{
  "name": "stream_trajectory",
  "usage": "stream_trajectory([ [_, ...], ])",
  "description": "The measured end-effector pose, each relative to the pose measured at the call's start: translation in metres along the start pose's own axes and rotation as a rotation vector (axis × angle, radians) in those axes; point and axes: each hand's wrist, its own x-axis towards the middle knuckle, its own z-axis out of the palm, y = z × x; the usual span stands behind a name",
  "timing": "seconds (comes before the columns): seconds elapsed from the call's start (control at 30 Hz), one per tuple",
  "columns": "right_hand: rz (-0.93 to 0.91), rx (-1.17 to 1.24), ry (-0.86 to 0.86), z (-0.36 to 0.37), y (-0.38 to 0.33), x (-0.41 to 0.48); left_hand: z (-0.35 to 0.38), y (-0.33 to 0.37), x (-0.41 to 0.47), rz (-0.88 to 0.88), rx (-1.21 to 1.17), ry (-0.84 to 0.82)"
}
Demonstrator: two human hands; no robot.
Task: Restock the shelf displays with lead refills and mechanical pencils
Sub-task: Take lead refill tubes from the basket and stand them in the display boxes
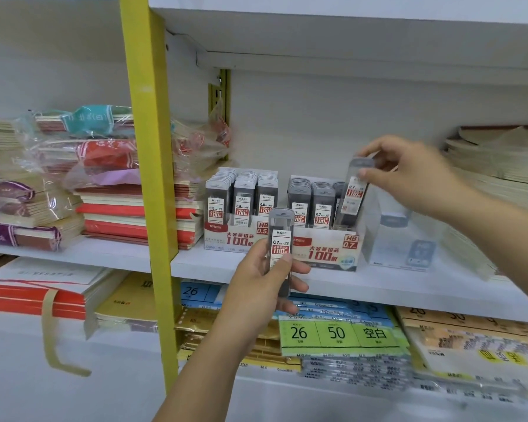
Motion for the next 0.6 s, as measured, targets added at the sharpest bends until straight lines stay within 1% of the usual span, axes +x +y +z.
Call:
stream_trajectory([
  [0.07,0.025,-0.041,-0.089,0.010,0.003,0.000,-0.001,0.000,0.000,-0.003,-0.006,-0.003],
  [0.17,-0.016,-0.201,-0.149,0.021,0.008,0.002,-0.002,-0.001,0.001,-0.010,-0.005,0.004],
  [0.27,-0.048,-0.343,-0.136,0.029,0.013,0.006,-0.004,0.000,0.002,-0.006,0.010,0.007],
  [0.43,-0.054,-0.496,-0.115,0.033,0.013,0.010,-0.004,0.001,0.002,-0.012,0.008,0.009],
  [0.5,-0.097,-0.493,-0.047,0.032,0.009,0.004,-0.004,0.003,0.001,-0.008,0.008,-0.001],
  [0.53,-0.130,-0.448,0.012,0.031,0.005,-0.001,-0.003,0.003,0.001,-0.002,0.009,-0.006],
  [0.57,-0.147,-0.358,0.048,0.030,-0.002,-0.009,-0.003,0.004,0.000,0.005,0.010,-0.012],
  [0.6,-0.145,-0.225,0.040,0.030,-0.011,-0.017,-0.003,0.005,0.000,0.013,0.010,-0.020],
])
